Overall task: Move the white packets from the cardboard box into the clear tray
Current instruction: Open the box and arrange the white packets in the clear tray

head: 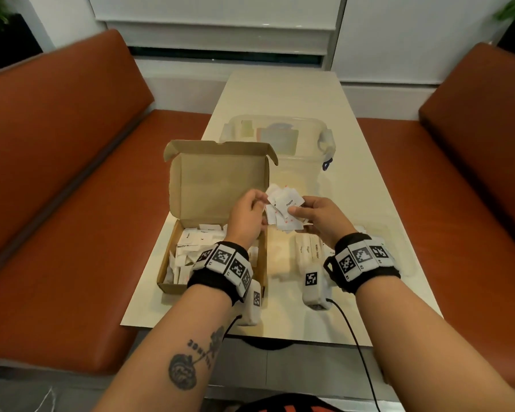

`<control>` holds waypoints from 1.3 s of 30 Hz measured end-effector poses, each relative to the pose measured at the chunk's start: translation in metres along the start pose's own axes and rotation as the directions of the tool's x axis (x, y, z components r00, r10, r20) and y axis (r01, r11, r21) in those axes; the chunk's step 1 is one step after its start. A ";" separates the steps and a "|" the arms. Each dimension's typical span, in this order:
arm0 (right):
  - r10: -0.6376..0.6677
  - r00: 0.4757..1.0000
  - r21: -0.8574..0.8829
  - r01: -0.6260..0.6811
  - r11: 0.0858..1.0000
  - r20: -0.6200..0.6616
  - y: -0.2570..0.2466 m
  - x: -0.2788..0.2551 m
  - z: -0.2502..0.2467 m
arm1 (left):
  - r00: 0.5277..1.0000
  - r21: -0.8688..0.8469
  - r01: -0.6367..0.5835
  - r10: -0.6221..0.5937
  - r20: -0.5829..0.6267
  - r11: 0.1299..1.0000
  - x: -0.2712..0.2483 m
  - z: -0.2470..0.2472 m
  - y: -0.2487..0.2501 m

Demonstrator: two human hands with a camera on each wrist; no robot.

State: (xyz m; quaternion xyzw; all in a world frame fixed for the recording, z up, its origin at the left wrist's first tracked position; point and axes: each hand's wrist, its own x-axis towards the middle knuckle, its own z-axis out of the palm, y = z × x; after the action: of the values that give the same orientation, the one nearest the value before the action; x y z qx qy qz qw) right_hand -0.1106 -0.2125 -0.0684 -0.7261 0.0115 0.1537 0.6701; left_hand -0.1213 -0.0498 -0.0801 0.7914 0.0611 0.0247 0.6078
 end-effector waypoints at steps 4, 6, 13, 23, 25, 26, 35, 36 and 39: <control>-0.001 0.999 0.032 0.002 0.999 -0.039 0.007 -0.007 -0.024 | 0.997 -0.055 0.041 -0.037 0.074 0.998 0.002 0.033 0.007; 0.004 0.998 0.050 0.000 0.999 -0.070 0.010 -0.012 -0.039 | 0.991 -0.150 0.099 -0.084 0.099 0.984 0.003 0.050 0.012; 0.002 0.990 0.040 0.003 0.999 -0.139 0.015 -0.028 -0.077 | 0.880 -0.532 0.447 -0.246 0.407 0.719 -0.007 0.099 0.034; -0.112 0.958 -0.280 0.035 0.959 -0.264 0.022 -0.024 -0.085 | 0.873 -0.432 0.418 -0.221 0.435 0.799 -0.011 0.121 0.021; -0.118 0.958 -0.317 0.030 0.948 -0.260 0.023 -0.021 -0.084 | 0.868 -0.438 0.430 -0.228 0.441 0.789 -0.010 0.120 0.018; -0.115 0.961 -0.329 0.027 0.944 -0.251 0.023 -0.020 -0.085 | 0.866 -0.436 0.433 -0.230 0.443 0.789 -0.009 0.118 0.017; 0.056 0.934 -0.005 -0.062 0.998 -0.352 0.022 -0.010 -0.087 | 0.866 -0.394 0.422 -0.235 0.440 0.817 0.000 0.106 0.010; 0.083 0.938 -0.019 -0.095 0.995 -0.337 0.022 -0.009 -0.086 | 0.862 -0.384 0.421 -0.231 0.451 0.821 0.000 0.106 0.010; 0.075 0.952 -0.093 -0.107 0.990 -0.298 0.022 -0.005 -0.082 | 0.848 -0.369 0.425 -0.220 0.482 0.827 0.000 0.107 0.012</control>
State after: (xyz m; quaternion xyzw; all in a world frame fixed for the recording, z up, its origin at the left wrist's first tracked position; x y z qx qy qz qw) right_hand -0.1035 -0.2960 -0.0836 -0.7748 0.1361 0.0752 0.6128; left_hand -0.1089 -0.1553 -0.0967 0.5871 0.0578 -0.2374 0.7718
